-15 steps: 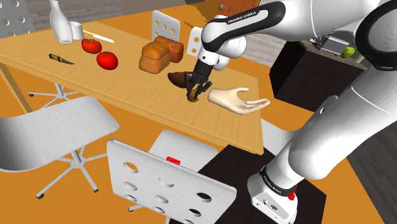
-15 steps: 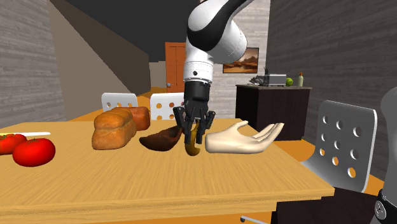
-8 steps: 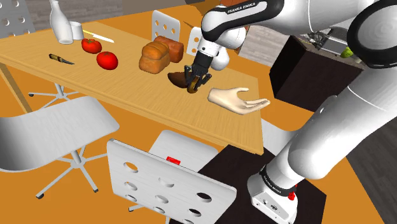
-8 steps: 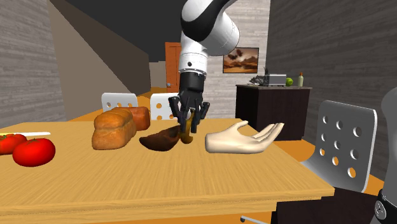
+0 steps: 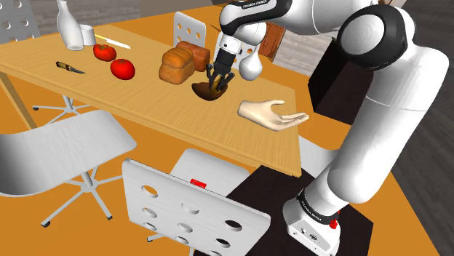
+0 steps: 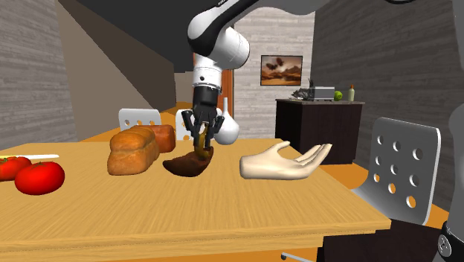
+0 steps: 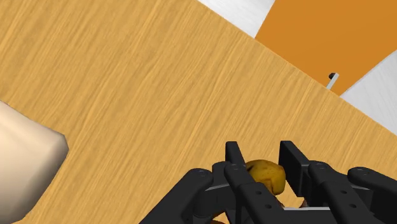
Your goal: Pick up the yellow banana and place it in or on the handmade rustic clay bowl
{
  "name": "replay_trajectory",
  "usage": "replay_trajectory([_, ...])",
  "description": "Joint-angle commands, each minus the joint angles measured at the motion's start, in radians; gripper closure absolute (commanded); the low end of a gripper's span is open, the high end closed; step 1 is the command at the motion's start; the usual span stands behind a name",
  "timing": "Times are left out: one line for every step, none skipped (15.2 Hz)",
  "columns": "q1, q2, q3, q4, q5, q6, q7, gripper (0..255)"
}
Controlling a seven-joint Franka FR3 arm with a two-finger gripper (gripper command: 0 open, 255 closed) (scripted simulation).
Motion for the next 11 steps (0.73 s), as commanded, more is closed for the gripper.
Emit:
replay_trajectory([-0.015, 0.069, -0.005, 0.102, 0.002, -0.038, -0.009, 255])
replay_trajectory([-0.023, 0.109, -0.007, 0.162, 0.004, -0.060, -0.012, 255])
replay_trajectory([-0.032, 0.150, -0.008, 0.224, 0.005, -0.083, -0.015, 255])
replay_trajectory([-0.042, 0.193, -0.009, 0.290, 0.006, -0.108, -0.017, 255])
replay_trajectory([-0.052, 0.237, -0.010, 0.360, 0.008, -0.135, -0.018, 255])
replay_trajectory([-0.063, 0.285, -0.010, 0.435, 0.009, -0.164, -0.017, 255])
replay_trajectory([-0.074, 0.335, -0.009, 0.518, 0.011, -0.196, -0.016, 255])
replay_trajectory([-0.087, 0.391, -0.008, 0.609, 0.012, -0.232, -0.012, 255])
replay_trajectory([-0.100, 0.453, -0.006, 0.712, 0.013, -0.274, -0.007, 255])
replay_trajectory([-0.130, 0.601, 0.001, 0.967, 0.015, -0.379, 0.014, 255])
replay_trajectory([-0.129, 0.597, 0.002, 0.947, 0.014, -0.363, 0.010, 255])
